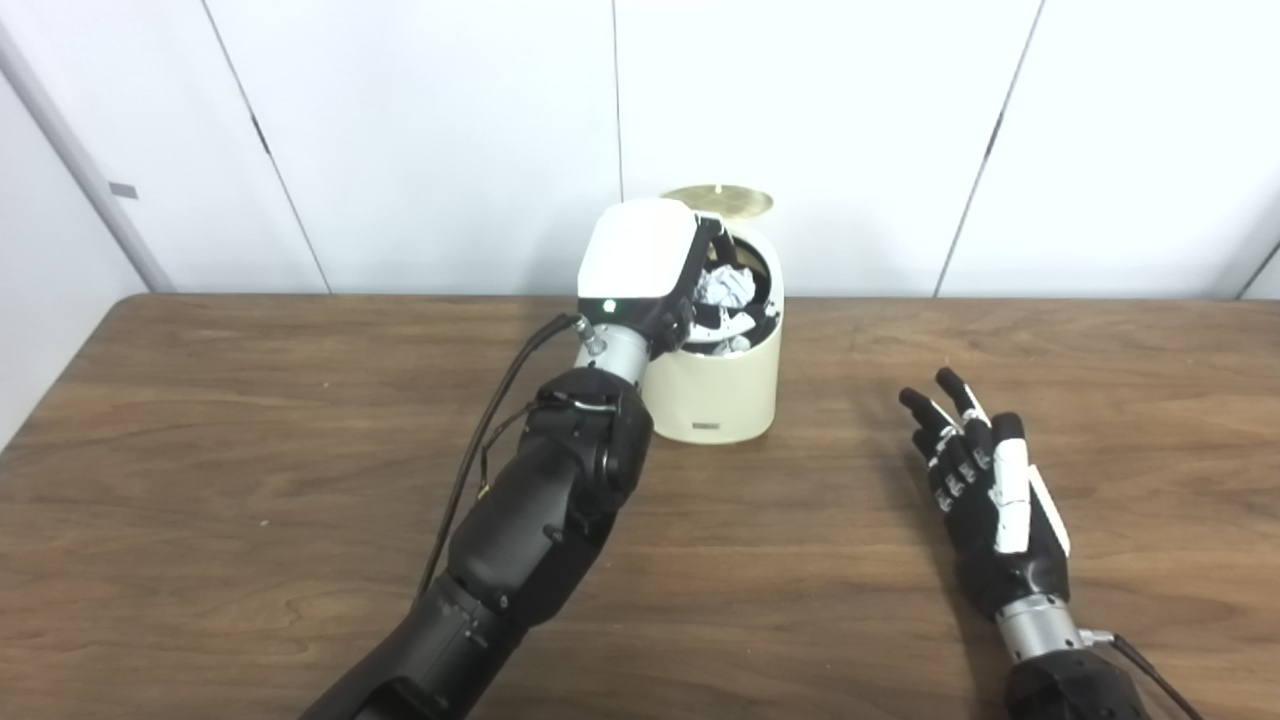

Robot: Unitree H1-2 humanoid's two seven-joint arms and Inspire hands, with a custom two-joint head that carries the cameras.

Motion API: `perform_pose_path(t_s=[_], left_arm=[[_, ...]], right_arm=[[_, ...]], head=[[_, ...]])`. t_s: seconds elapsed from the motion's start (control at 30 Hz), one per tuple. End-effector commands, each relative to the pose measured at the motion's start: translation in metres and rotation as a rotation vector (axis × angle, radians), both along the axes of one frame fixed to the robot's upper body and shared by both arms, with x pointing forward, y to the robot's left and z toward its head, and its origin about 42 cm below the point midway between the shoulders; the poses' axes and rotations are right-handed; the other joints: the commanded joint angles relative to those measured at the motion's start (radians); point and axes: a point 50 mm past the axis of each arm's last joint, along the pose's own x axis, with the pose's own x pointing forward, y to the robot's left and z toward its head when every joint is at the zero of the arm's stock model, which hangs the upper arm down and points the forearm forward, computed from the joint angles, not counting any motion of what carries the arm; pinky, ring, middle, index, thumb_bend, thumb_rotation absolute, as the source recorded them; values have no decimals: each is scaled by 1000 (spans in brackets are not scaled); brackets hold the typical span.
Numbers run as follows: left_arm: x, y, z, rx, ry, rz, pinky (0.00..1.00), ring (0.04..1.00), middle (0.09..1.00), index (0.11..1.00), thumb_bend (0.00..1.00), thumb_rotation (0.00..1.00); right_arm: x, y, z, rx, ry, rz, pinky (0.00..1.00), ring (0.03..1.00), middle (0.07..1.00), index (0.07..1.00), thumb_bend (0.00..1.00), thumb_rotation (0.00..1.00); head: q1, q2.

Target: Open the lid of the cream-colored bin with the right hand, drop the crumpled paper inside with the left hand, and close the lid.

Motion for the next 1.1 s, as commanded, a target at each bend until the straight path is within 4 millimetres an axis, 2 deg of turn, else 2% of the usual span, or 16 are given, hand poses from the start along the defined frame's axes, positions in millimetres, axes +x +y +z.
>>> perform_pose_path(t_s=[0.0, 0.03, 0.07, 0.13, 0.33, 0.37, 0.4, 0.47, 0.63, 0.87, 1.07], left_arm=[[4, 9, 5, 4, 7, 35, 311, 453, 529, 557, 470, 0], [4, 9, 5, 3, 11, 34, 313, 455, 531, 555, 471, 0], [4, 9, 4, 0, 13, 33, 398, 530, 596, 526, 493, 19], [4, 10, 4, -5, 15, 33, 464, 592, 657, 502, 512, 36], [5, 10, 5, -1, 22, 31, 537, 658, 711, 496, 518, 43], [5, 10, 5, 0, 24, 32, 539, 665, 722, 587, 653, 21], [5, 10, 5, 2, 27, 33, 533, 665, 731, 646, 735, 8], [6, 10, 6, 5, 28, 32, 523, 664, 739, 680, 776, 2], [5, 10, 6, 3, 26, 31, 495, 640, 738, 695, 799, 0], [6, 11, 5, 0, 28, 31, 543, 690, 765, 704, 805, 0], [6, 11, 5, -2, 21, 32, 539, 689, 770, 705, 813, 0]], right_arm=[[-13, -3, -16, 1, 47, 4, 1000, 967, 858, 937, 577, 1000], [-13, -3, -17, -2, 47, 3, 1000, 966, 857, 937, 578, 1000], [-13, -3, -17, -1, 52, 1, 1000, 965, 858, 940, 580, 1000], [-13, -3, -18, 7, 54, -1, 1000, 963, 857, 946, 586, 1000], [-12, -3, -18, 1, 49, -4, 1000, 965, 855, 948, 584, 1000], [-12, -3, -18, 0, 49, -5, 1000, 963, 852, 946, 589, 1000], [-12, -3, -18, -1, 49, -4, 1000, 963, 850, 945, 592, 1000], [-12, -2, -17, 1, 50, -2, 1000, 971, 851, 945, 591, 1000], [-12, -2, -17, 2, 51, 1, 1000, 973, 860, 942, 584, 1000], [-11, -2, -18, -1, 53, 0, 1000, 970, 859, 934, 588, 1000], [-11, -2, -18, 3, 56, -2, 1000, 968, 859, 930, 589, 1000]], head=[[-1, 1], [-1, 1], [-1, 1], [-3, 1], [-3, 1], [-3, 1], [-3, 1], [-4, 1], [-4, 1], [-4, 2], [-5, 1]])
